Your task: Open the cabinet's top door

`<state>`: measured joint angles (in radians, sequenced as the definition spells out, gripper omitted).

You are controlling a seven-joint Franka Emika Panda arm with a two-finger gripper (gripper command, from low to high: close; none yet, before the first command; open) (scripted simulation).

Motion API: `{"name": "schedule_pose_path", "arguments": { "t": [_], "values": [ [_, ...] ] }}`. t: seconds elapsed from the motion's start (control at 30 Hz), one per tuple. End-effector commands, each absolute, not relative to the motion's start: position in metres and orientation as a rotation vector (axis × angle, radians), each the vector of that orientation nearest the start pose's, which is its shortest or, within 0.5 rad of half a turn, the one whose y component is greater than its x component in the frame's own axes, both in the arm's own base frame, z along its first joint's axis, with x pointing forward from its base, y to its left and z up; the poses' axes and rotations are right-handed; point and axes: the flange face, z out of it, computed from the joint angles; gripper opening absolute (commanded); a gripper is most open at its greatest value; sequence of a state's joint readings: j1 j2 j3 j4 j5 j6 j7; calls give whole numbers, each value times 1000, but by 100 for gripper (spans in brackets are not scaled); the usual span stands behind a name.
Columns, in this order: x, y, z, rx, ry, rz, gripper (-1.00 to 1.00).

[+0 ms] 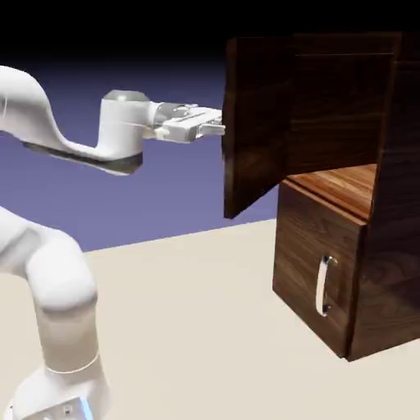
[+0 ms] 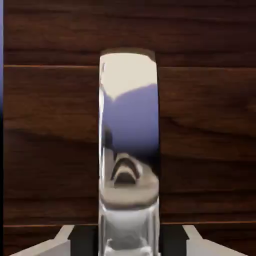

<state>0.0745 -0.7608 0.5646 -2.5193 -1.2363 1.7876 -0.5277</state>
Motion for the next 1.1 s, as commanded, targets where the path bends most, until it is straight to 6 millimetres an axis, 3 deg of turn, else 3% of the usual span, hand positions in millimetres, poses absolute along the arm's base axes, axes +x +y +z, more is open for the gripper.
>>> {"name": "schedule_pose_path", "arguments": {
  "t": [0.0,0.47,1.07],
  "values": [
    [308,185,566,1209,1005,-144,-100],
    [314,285,566,1369,800,-402,-100],
    [332,340,566,1449,672,-549,-100]
  ]
}}
